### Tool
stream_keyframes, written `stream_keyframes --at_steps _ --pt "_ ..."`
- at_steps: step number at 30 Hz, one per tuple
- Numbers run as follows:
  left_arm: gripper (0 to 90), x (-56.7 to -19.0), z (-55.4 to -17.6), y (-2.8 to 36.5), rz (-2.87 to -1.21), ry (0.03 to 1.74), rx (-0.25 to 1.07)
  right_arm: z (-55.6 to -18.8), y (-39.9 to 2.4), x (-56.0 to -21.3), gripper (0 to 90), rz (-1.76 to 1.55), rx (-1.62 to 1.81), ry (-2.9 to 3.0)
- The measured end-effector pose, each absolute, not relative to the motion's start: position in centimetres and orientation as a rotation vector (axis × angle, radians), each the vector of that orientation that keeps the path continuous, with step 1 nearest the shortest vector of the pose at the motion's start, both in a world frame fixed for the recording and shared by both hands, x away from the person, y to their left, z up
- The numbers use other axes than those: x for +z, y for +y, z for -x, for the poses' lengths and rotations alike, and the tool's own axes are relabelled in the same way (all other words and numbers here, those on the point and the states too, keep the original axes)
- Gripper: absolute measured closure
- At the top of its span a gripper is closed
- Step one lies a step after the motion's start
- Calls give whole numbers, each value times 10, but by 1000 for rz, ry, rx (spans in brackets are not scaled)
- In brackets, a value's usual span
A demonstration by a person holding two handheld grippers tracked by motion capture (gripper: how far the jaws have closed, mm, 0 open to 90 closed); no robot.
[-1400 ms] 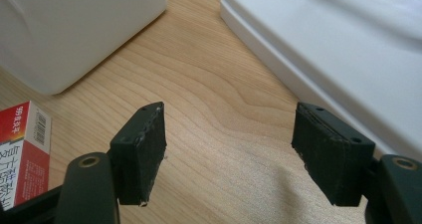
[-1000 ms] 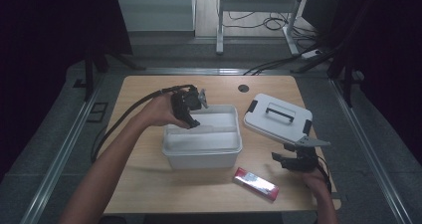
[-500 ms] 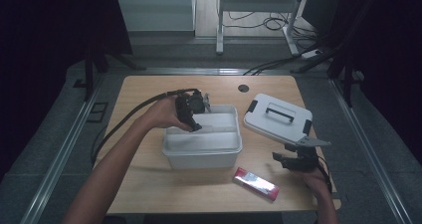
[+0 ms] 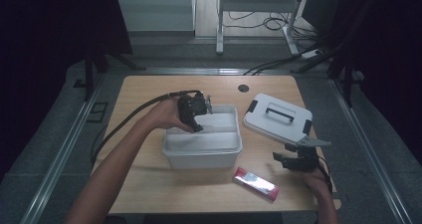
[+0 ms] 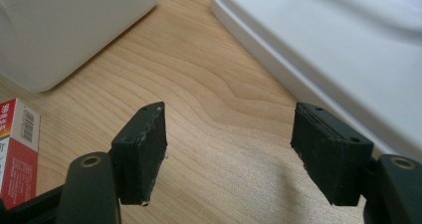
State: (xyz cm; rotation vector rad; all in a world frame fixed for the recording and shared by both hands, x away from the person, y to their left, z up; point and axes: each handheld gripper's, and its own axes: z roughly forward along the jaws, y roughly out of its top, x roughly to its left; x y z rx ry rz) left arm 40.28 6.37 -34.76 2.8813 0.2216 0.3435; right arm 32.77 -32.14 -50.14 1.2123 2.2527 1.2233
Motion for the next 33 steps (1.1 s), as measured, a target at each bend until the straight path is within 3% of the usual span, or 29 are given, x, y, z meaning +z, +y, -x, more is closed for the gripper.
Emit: stream_keyframes --at_steps 14,33 --pt "526 -351 -405 61 -2895 200 307 -328 -323 -503 300 -1221 1221 2250" --pt "580 -357 -405 57 -2921 171 271 -328 -325 -502 300 -1225 1221 2244"
